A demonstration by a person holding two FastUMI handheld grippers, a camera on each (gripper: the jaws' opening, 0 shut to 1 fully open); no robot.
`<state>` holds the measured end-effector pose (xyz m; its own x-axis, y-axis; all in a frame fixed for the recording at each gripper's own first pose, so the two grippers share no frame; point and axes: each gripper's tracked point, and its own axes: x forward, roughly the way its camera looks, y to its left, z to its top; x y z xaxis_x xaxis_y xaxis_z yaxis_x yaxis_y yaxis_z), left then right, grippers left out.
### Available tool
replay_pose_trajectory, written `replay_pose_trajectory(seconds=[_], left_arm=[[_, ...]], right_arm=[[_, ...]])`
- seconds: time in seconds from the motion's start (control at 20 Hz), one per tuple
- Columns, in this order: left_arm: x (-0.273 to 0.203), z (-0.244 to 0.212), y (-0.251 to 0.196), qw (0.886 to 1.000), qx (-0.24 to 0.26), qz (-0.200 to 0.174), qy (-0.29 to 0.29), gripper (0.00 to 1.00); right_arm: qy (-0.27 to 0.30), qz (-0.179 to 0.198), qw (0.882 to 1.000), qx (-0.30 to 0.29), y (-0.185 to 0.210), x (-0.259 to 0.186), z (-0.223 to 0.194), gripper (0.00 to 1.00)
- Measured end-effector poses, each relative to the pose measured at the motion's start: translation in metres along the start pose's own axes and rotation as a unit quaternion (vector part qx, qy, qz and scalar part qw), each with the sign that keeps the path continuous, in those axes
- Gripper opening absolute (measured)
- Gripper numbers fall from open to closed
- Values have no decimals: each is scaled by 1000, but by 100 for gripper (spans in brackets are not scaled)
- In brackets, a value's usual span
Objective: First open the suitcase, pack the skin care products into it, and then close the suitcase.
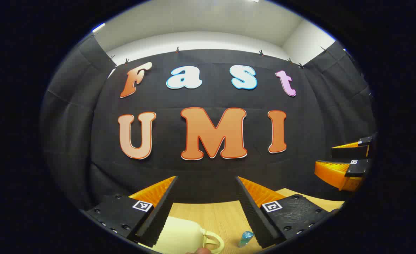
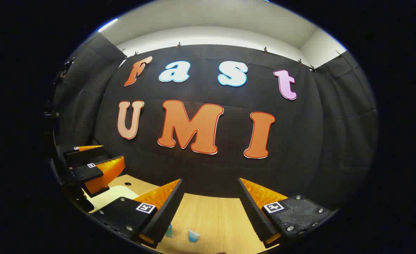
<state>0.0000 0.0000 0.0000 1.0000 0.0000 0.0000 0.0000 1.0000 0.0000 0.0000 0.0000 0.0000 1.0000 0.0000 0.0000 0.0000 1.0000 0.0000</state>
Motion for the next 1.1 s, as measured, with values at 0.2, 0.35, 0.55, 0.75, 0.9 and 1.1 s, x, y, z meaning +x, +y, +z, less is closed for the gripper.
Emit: replay_pose_trajectory(seconds=[0.2, 0.35, 0.55, 0.75, 0.9, 1.1], left_arm=[[1, -2, 10, 999, 4, 40, 6, 96], [-1, -8, 19, 997, 12, 69, 17, 96], [-9, -14, 24, 995, 34, 86, 39, 96], [-6, -8, 35, 991, 47, 120, 23, 98], [-10, -12, 43, 990, 72, 120, 30, 100], [-14, -26, 49, 987, 111, 100, 60, 98]], right_arm=[[-16, 31, 999, -7, 6, 10, 0, 95], [-13, 57, 998, -17, 8, 17, -8, 95], [-12, 87, 995, -38, 7, 22, -17, 95], [-20, 111, 993, -36, 2, 28, -21, 95], [-14, 123, 992, -32, 5, 28, -27, 95], [-1, 111, 993, -38, 8, 30, -37, 96]])
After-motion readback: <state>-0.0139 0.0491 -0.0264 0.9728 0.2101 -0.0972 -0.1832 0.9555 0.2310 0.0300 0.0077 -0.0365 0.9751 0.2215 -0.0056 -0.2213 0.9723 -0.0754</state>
